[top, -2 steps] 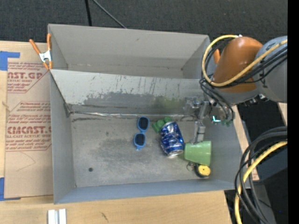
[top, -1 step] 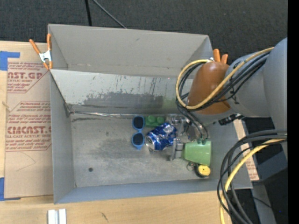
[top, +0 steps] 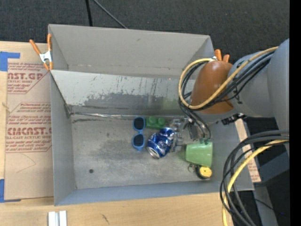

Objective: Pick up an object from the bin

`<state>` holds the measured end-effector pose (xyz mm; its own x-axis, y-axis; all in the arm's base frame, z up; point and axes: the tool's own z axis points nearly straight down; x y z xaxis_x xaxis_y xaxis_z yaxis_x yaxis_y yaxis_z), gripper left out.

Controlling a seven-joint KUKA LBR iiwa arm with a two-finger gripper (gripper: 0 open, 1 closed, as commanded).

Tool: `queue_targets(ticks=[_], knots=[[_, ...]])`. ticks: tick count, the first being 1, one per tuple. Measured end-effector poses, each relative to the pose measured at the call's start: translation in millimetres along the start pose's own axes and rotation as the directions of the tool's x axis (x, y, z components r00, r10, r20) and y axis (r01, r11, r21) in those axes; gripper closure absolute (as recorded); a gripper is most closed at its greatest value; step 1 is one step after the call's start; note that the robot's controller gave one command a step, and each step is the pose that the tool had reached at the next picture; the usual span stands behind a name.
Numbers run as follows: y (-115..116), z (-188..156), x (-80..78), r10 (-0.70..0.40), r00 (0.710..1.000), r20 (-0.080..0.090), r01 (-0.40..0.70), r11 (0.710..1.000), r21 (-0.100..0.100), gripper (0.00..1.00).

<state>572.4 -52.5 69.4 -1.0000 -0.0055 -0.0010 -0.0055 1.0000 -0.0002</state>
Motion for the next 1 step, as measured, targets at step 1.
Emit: queue_targets(ticks=[1], knots=[[7.9,-132.5,29.6,-0.142,0.990,0.008,0.142,0.990,0.002,1.00]])
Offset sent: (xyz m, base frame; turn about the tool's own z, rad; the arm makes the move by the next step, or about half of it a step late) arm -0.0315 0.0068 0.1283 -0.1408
